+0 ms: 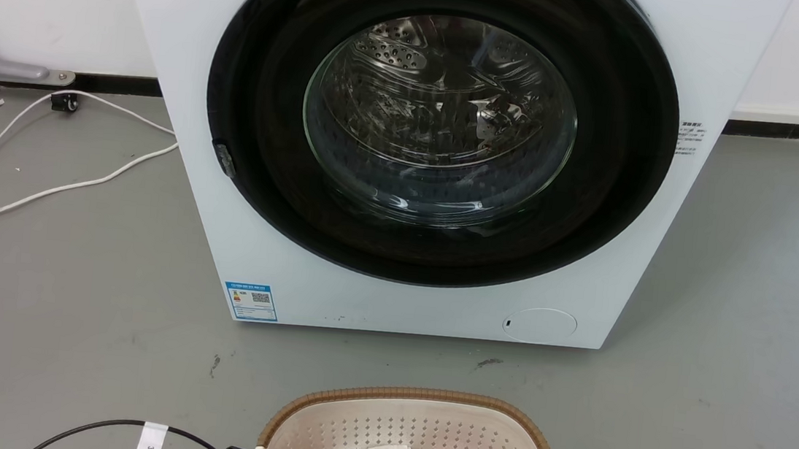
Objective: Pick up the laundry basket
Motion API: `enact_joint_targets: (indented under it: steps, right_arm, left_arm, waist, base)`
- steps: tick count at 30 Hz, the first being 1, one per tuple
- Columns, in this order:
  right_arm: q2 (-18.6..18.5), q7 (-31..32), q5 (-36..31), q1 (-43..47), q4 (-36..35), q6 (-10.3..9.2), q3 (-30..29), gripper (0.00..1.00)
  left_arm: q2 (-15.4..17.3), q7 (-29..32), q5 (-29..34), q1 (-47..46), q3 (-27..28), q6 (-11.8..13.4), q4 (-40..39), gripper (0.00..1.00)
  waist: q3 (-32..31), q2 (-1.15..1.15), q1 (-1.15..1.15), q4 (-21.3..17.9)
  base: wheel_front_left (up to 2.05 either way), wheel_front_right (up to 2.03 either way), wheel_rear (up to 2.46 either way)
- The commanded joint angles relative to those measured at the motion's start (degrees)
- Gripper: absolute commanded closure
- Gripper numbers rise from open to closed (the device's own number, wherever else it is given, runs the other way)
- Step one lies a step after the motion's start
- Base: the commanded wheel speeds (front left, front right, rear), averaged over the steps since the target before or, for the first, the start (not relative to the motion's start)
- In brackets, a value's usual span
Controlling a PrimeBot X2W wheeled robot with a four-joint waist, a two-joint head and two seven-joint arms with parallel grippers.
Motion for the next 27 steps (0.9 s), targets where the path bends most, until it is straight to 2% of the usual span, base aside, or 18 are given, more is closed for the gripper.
enact_joint_targets:
  steps: [1,27]
  right_arm:
    - [-1.17,0.17,-0.37,1.16,0.43,0.14,0.62,1.00]
    - [-0.96,0.55,0.12,1.32,0.44,0.14,0.71,1.00]
  left_arm:
    - [1.20,-0.78,-0.10,-1.44,-0.35,-0.22,0.13,1.00]
    - [1.17,-0.99,-2.00,-1.45,-2.49,-0.22,0.32,1.00]
  waist:
    - [0.02,0.00,0.00,-0.01]
    - [-0.09,0.00,0.00,0.30]
  base:
    - [0.00,0.00,0.00]
    - [0.00,0.00,0.00]
